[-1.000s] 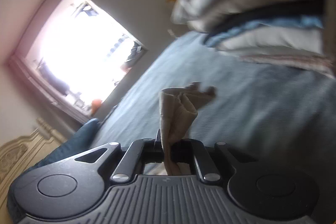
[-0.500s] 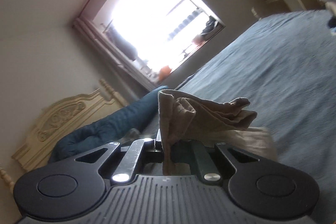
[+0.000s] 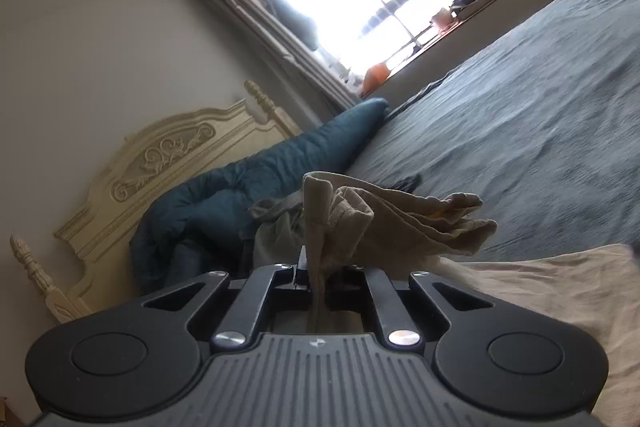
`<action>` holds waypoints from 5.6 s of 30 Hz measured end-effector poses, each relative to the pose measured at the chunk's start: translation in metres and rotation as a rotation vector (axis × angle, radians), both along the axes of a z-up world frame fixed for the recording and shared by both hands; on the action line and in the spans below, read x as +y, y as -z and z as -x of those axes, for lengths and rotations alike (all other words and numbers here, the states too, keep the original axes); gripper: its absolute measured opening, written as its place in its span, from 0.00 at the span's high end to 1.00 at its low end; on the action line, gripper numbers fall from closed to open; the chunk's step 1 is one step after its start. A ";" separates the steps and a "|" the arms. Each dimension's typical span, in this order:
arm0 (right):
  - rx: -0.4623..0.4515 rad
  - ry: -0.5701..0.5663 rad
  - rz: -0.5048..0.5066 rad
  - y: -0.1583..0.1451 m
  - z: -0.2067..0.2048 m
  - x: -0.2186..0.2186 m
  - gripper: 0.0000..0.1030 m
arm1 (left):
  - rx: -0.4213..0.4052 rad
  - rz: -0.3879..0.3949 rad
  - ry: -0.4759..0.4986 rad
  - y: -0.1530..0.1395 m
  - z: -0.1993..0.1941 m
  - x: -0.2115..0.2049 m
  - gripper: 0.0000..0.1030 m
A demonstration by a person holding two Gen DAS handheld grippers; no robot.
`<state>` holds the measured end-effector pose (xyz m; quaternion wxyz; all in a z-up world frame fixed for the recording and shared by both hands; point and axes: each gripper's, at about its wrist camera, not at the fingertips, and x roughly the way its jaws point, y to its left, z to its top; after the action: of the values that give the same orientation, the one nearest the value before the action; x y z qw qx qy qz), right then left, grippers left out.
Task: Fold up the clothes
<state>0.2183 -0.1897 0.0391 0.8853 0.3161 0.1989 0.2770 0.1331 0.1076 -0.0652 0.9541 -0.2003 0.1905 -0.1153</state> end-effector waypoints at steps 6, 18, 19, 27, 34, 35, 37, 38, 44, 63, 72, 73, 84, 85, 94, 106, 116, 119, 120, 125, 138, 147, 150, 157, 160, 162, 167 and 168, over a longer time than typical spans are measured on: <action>-0.048 -0.065 0.056 -0.001 -0.001 0.050 0.94 | 0.080 0.025 -0.022 0.025 -0.010 0.027 0.64; -0.146 -0.265 0.227 0.005 0.004 0.171 0.94 | -0.119 0.278 -0.127 0.005 0.060 0.100 0.61; -0.148 -0.285 0.245 0.008 0.006 0.183 0.94 | -0.131 0.283 -0.138 0.004 0.066 0.109 0.59; -0.260 -0.449 0.541 0.056 0.035 0.284 0.94 | -0.127 0.416 -0.213 0.020 0.093 0.165 0.57; -0.306 -0.581 0.727 0.093 0.055 0.315 0.86 | -0.114 0.558 -0.202 0.041 0.098 0.185 0.52; -0.303 -0.598 0.727 0.094 0.055 0.314 0.81 | -0.120 0.579 -0.197 0.042 0.099 0.188 0.51; -0.309 -0.634 0.715 0.095 0.057 0.310 0.59 | -0.136 0.625 -0.189 0.045 0.100 0.191 0.50; -0.322 -0.643 0.717 0.095 0.058 0.309 0.53 | -0.141 0.645 -0.185 0.046 0.100 0.193 0.48; -0.380 -0.674 0.717 0.083 0.068 0.287 0.48 | -0.104 0.658 -0.160 0.051 0.087 0.195 0.45; -0.278 -0.558 0.672 0.077 0.074 0.227 0.48 | 0.029 0.483 -0.385 0.034 0.061 0.162 0.57; -0.344 -0.575 0.727 0.091 0.088 0.249 0.49 | 0.029 0.462 -0.449 0.029 0.054 0.155 0.89; -0.349 -0.574 0.736 0.093 0.088 0.252 0.49 | 0.025 0.456 -0.447 0.028 0.052 0.156 0.94; -0.410 -0.520 0.774 0.093 0.087 0.286 0.56 | -0.137 0.367 -0.423 -0.008 0.060 0.158 0.97; -0.413 -0.522 0.762 0.091 0.087 0.289 0.56 | -0.153 0.363 -0.432 -0.011 0.062 0.162 0.97; -0.332 -0.572 0.738 0.111 0.074 0.313 0.56 | -0.057 0.405 -0.473 0.027 0.064 0.189 0.97; -0.349 -0.583 0.722 0.116 0.078 0.317 0.56 | -0.068 0.403 -0.511 0.030 0.086 0.185 0.97; -0.299 -0.646 0.659 0.114 0.077 0.309 0.52 | -0.010 0.459 -0.518 0.043 0.077 0.199 0.96; -0.249 -0.700 0.584 0.112 0.076 0.297 0.50 | 0.017 0.477 -0.512 0.046 0.077 0.203 0.93; -0.228 -0.715 0.553 0.111 0.076 0.292 0.50 | 0.026 0.484 -0.508 0.047 0.077 0.205 0.91; -0.092 -0.785 0.324 0.103 0.074 0.252 0.50 | 0.057 0.553 -0.499 0.042 0.084 0.209 0.87; -0.163 -0.237 0.380 0.090 0.131 0.063 0.64 | -0.065 0.201 -0.550 -0.011 0.093 0.157 0.67; -0.171 -0.112 0.621 0.143 0.129 0.034 0.70 | 0.048 0.096 -0.499 0.031 0.037 0.148 0.70; -0.198 -0.104 0.635 0.142 0.138 0.020 0.70 | 0.041 0.080 -0.492 0.033 0.037 0.146 0.70; -0.158 -0.070 0.542 0.102 0.125 -0.003 0.69 | 0.054 0.072 -0.495 0.028 0.036 0.145 0.70; -0.181 -0.093 0.520 0.091 0.089 0.012 0.69 | 0.063 0.074 -0.503 0.027 0.035 0.144 0.70; -0.152 -0.119 0.518 0.095 0.059 0.022 0.69 | 0.069 0.090 -0.506 0.026 0.035 0.145 0.70; 0.030 -0.092 0.572 0.132 0.014 0.003 0.84 | 0.064 0.129 -0.491 0.029 0.036 0.152 0.70; 0.049 -0.080 0.545 0.132 0.014 -0.007 0.84 | 0.062 0.130 -0.488 0.030 0.036 0.152 0.70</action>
<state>0.2040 -0.1966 -0.0928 0.9210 0.0646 0.2999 0.2403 0.0973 0.2596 -0.0952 0.9325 -0.3046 0.1578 0.1126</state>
